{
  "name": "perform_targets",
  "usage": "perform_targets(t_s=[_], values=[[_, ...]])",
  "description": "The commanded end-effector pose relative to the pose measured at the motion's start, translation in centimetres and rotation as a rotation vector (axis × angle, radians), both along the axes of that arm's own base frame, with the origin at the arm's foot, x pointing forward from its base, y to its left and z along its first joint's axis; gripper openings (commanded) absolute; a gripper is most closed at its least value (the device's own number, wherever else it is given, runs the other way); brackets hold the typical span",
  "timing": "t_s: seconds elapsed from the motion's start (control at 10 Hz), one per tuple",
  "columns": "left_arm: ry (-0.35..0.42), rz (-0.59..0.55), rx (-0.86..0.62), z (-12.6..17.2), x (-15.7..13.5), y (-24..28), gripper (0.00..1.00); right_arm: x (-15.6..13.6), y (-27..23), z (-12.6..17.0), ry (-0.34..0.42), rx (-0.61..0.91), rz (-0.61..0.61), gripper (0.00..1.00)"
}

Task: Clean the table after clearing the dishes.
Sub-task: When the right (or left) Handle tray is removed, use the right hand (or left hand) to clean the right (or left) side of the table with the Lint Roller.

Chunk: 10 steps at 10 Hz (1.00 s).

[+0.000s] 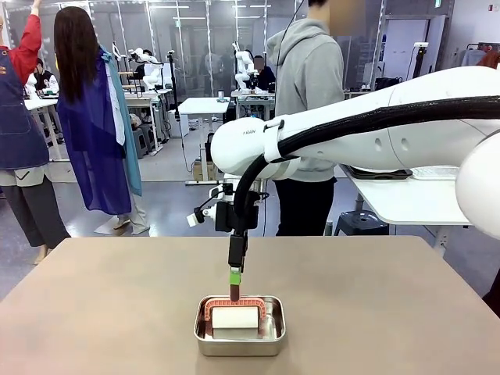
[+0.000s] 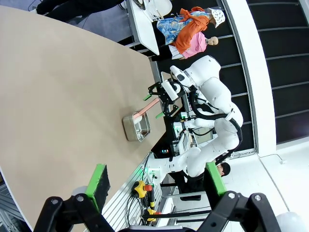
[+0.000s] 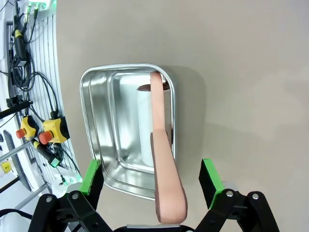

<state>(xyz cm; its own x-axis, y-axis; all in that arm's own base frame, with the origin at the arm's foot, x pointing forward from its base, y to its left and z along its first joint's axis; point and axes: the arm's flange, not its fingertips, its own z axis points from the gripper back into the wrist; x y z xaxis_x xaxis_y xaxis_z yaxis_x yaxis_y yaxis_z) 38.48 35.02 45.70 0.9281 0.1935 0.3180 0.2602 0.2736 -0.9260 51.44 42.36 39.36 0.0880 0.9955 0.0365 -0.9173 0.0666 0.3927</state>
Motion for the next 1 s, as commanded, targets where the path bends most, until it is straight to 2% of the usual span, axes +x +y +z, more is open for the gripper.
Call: perform_targets(t_s=[0.0,0.2,0.3,0.4,0.6,0.9], values=[[-0.003,-0.002,-0.014,0.15,-0.45,-0.05,1.00,0.01,1.14,-0.01,0.000,-0.036,-0.016,1.00],[-0.003,-0.002,-0.014,0.15,-0.45,-0.05,1.00,0.02,1.35,-0.27,0.001,-0.057,-0.006,1.00],[-0.003,-0.002,-0.014,0.15,-0.45,-0.05,1.00,0.12,1.17,-0.43,-0.012,-0.059,-0.007,0.80],[-0.003,-0.002,-0.014,0.15,-0.45,-0.05,1.00,0.05,1.13,-0.42,-0.017,-0.058,-0.003,0.40],[-0.003,-0.002,-0.014,0.15,-0.45,-0.05,1.00,0.06,1.26,-0.28,-0.018,-0.052,-0.006,0.00],[-0.003,-0.002,-0.014,0.15,-0.45,-0.05,1.00,-0.15,1.53,0.14,-0.014,-0.045,-0.012,0.02]])
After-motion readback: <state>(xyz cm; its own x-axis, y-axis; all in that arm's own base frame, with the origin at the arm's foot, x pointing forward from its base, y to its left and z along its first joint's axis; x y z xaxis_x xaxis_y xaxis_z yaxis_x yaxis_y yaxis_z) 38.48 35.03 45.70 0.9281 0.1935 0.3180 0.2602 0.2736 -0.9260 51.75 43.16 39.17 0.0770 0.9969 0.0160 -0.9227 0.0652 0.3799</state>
